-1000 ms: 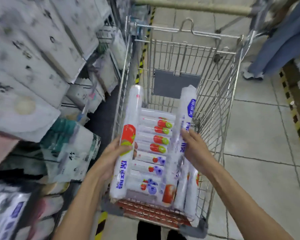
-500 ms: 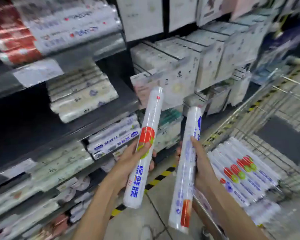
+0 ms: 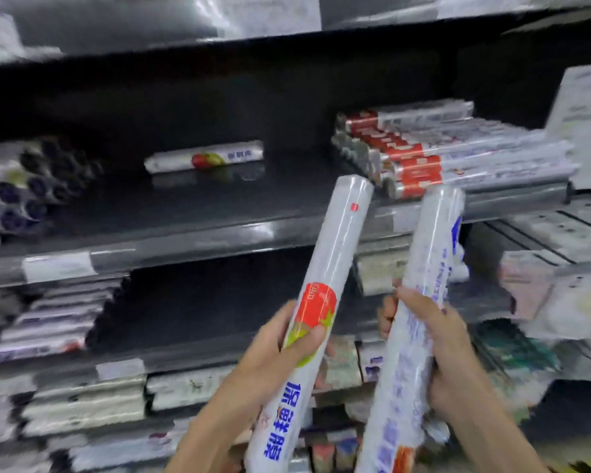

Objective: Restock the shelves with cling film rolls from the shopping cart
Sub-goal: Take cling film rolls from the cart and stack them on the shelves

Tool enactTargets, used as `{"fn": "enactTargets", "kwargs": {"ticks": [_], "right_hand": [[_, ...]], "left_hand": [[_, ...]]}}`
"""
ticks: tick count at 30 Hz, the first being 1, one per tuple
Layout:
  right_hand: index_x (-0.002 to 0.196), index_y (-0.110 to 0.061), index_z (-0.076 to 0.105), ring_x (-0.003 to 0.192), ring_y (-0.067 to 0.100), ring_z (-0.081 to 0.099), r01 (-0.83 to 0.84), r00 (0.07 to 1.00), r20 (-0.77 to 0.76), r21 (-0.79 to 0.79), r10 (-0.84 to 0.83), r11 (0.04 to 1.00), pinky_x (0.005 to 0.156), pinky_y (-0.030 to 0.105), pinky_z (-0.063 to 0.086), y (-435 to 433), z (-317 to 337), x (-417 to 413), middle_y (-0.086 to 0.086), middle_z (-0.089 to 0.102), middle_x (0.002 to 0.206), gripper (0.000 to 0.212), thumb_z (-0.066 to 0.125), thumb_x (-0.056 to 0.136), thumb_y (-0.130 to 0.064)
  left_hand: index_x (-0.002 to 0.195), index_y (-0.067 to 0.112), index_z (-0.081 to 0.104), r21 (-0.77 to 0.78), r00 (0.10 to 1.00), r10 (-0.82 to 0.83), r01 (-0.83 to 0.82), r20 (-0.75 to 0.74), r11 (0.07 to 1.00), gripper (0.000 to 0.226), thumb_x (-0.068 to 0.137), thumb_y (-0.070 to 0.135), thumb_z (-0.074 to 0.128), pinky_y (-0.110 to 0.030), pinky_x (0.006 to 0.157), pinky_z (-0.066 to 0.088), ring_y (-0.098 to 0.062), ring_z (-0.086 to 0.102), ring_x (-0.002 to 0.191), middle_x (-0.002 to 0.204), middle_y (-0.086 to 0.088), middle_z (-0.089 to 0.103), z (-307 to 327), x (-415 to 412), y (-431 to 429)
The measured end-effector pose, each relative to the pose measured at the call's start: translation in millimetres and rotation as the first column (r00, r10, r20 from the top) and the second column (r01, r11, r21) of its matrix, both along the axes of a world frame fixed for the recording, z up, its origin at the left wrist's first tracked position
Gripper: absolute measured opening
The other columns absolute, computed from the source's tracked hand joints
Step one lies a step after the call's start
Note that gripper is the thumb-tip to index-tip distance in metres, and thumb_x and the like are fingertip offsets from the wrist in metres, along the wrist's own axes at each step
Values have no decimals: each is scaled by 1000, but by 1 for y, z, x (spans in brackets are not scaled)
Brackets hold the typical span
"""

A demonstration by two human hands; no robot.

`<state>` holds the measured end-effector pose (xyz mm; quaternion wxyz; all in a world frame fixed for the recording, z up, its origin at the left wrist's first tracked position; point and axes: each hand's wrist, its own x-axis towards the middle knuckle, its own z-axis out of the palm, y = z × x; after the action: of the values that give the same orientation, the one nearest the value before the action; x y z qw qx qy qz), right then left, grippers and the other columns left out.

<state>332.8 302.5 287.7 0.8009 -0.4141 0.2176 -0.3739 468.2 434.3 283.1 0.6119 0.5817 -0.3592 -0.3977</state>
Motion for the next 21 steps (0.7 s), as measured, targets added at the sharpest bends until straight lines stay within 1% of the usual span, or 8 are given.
{"fn": "enactTargets", "kwargs": {"ticks": [4,5,7,9,11,14,17,21], "right_hand": [[76,-11,54,48,13,52,12,1000,26,-99,-9,995,45,19,46,22,34,62,2,56,57,24,73,62,-16],[75,-12,54,49,13,52,21,999,32,-108,-18,994,46,20,47,25,42,77,2,56,56,23,72,64,-19],[79,-12,52,53,14,53,5,999,49,-89,-1,996,50,22,48,29,53,103,2,57,59,22,65,71,-29],[88,-12,52,58,14,54,-56,994,96,-9,56,998,57,24,50,29,63,125,3,57,64,25,61,78,-33],[90,-13,51,61,14,55,-100,982,166,48,91,994,64,26,50,25,71,141,3,56,64,19,56,85,-31],[87,-15,50,64,13,56,-113,966,234,14,107,994,70,28,48,17,84,159,0,57,65,14,49,92,-29],[93,-16,52,73,12,57,-127,950,289,5,120,992,78,31,49,14,93,171,-1,55,76,20,48,95,-35],[104,-15,56,87,11,66,-85,935,348,33,68,996,82,35,56,14,102,190,-1,61,88,26,54,92,-38]], "left_hand": [[99,24,61,-71,998,-20,25,65,997,24,79,36,68,-28,52,47,-20,56,55,82,-8,64,31,64,32],[98,23,61,-89,998,-7,12,65,996,24,79,36,68,-28,51,46,-21,56,55,83,-9,63,37,77,36],[96,24,61,-116,997,48,-41,56,992,21,79,35,67,-29,51,45,-23,55,56,83,-9,62,46,101,42],[94,23,60,-137,991,118,-109,56,985,19,81,36,66,-28,50,45,-22,55,56,82,-9,62,52,119,48],[90,22,60,-152,978,202,-192,48,970,17,82,36,64,-28,48,45,-22,54,55,81,-8,63,56,134,55],[91,18,57,-185,953,301,-291,26,939,21,78,35,59,-25,44,44,-20,53,51,81,-9,62,62,154,68],[96,15,54,-209,936,353,-348,-14,914,26,77,34,58,-24,43,45,-19,52,49,79,-8,60,69,172,79],[92,18,59,-217,920,389,-390,-52,895,28,73,38,63,-26,47,49,-20,56,52,78,-9,63,72,186,85]]}}
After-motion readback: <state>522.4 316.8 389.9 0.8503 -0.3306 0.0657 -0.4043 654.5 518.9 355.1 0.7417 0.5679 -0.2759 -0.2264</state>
